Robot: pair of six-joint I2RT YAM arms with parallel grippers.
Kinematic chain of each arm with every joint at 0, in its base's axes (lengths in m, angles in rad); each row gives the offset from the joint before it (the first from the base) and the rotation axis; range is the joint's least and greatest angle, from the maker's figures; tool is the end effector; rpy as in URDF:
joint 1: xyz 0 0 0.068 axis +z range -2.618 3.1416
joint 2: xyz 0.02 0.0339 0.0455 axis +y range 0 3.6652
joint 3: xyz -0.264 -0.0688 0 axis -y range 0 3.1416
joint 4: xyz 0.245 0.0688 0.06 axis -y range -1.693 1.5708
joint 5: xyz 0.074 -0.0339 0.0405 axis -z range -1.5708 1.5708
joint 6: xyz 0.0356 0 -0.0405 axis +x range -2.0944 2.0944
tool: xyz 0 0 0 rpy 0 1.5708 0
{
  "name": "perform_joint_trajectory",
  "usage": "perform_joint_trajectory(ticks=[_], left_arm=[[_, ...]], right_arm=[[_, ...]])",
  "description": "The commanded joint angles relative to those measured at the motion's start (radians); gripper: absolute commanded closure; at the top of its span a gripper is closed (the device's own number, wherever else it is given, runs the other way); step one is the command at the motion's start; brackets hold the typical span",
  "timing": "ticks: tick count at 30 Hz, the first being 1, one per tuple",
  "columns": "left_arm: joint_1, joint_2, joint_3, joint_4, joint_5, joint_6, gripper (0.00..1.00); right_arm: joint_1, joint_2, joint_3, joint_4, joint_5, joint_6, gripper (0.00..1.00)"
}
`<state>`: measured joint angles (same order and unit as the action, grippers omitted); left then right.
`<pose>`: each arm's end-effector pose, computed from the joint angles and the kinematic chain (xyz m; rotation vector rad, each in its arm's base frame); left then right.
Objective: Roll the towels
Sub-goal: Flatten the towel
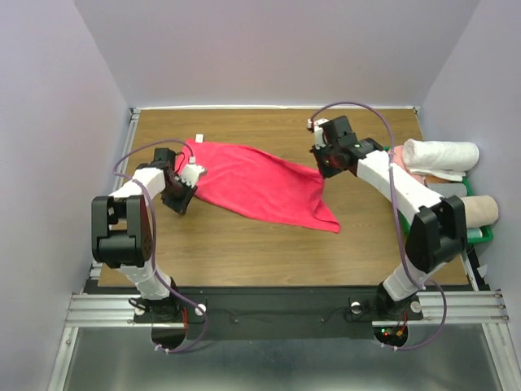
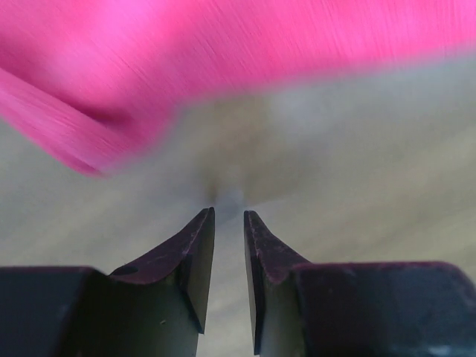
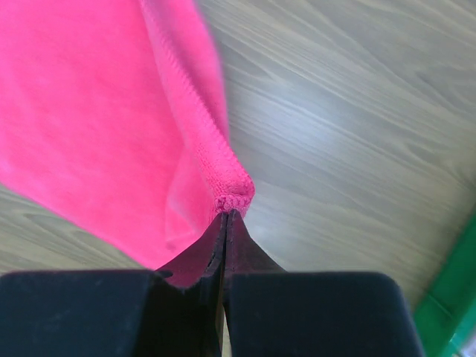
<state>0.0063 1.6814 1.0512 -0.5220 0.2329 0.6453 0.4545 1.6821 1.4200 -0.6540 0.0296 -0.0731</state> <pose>0.3266 -0.0062 0.1807 0.9017 2.5143 -0.1144 0.3313 0.1607 0.2834 -0.6373 2.4077 0.1241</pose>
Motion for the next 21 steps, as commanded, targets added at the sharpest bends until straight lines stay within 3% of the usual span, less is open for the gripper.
perform_joint_trajectory(ticks=[1, 4, 6, 9, 11, 12, 13, 15, 17, 19, 21], left_arm=[[0.003, -0.119, -0.074, -0.177, -0.018, 0.145, 0.67], [0.03, -0.198, -0.018, -0.269, 0.09, 0.224, 0.64], [0.066, -0.201, 0.111, -0.248, 0.161, 0.177, 0.58], [0.095, -0.15, 0.306, -0.117, 0.203, 0.009, 0.55], [0.112, -0.095, 0.378, 0.051, 0.244, -0.096, 0.48], [0.116, -0.047, 0.395, 0.095, 0.261, -0.126, 0.2], [0.115, -0.022, 0.409, 0.131, 0.272, -0.121, 0.01], [0.106, 0.039, 0.484, 0.188, 0.223, -0.098, 0.01], [0.112, 0.161, 0.64, 0.118, 0.195, -0.052, 0.01], [0.133, 0.301, 0.755, 0.018, 0.255, 0.064, 0.01], [0.135, 0.385, 0.905, -0.055, 0.26, 0.051, 0.06]], right_arm=[[-0.033, -0.102, -0.094, -0.038, -0.076, -0.079, 0.99], [-0.036, -0.15, -0.174, -0.041, -0.074, -0.114, 0.99], [-0.043, -0.156, -0.196, -0.039, -0.062, -0.131, 1.0], [-0.054, -0.133, -0.187, -0.038, -0.083, -0.123, 0.99], [-0.057, -0.119, -0.171, -0.038, -0.092, -0.114, 0.99], [-0.057, -0.113, -0.161, -0.039, -0.094, -0.11, 1.0], [-0.059, -0.108, -0.158, -0.039, -0.092, -0.109, 0.99], [-0.063, -0.104, -0.15, -0.039, -0.083, -0.114, 0.99], [-0.066, -0.101, -0.144, -0.039, -0.079, -0.119, 0.99], [-0.071, -0.088, -0.125, -0.039, -0.08, -0.12, 0.99], [-0.074, -0.071, -0.11, -0.039, -0.085, -0.117, 0.99]])
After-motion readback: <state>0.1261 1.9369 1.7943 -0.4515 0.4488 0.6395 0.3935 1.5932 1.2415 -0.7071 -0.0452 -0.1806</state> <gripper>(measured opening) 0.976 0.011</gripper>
